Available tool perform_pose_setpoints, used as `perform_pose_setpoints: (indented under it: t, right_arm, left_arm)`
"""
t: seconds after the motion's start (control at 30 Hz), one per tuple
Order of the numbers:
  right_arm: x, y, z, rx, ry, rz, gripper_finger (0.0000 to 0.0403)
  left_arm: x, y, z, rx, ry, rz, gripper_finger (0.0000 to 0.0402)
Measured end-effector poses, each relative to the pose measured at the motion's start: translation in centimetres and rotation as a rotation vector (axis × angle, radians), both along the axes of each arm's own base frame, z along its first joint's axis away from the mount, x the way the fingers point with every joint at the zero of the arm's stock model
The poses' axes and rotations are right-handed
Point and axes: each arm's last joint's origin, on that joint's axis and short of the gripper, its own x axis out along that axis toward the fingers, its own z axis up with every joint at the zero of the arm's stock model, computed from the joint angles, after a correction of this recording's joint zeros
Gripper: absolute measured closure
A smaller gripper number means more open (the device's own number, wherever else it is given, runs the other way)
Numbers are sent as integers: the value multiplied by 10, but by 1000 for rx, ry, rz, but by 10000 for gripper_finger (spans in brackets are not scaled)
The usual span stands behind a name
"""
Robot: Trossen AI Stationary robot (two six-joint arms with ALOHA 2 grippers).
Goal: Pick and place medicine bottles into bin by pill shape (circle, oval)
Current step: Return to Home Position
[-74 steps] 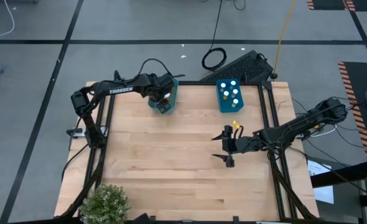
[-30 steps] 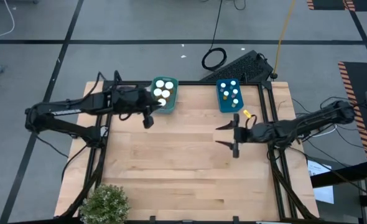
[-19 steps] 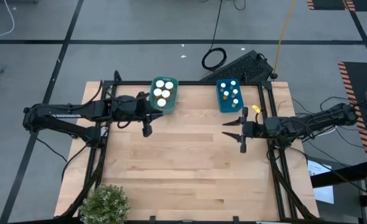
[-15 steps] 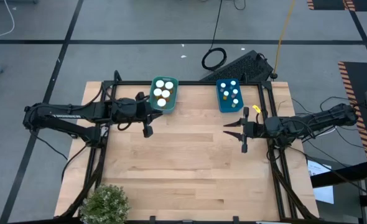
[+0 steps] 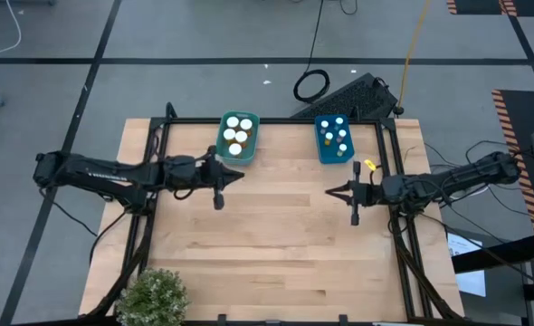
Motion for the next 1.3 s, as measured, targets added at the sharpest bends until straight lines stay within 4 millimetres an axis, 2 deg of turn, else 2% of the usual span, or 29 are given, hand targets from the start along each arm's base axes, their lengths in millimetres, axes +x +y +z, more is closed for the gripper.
perform_pose_setpoints:
  t: [0.33, 0.67, 1.0, 1.3]
  right_arm:
    - [-16, -4, -17, -12, -58, 8, 402]
    - [-29, -7, -34, -27, -90, 12, 402]
    - [-37, -7, -30, -50, -150, 57, 403]
    - [-38, -7, -30, -53, -153, 70, 403]
  left_arm:
    - [-10, 2, -30, 29, -61, -5, 395]
    - [-32, 5, -45, 32, -136, 13, 396]
    - [-56, 2, -53, 24, -211, -36, 398]
    - [-68, 2, -70, 31, -276, -45, 393]
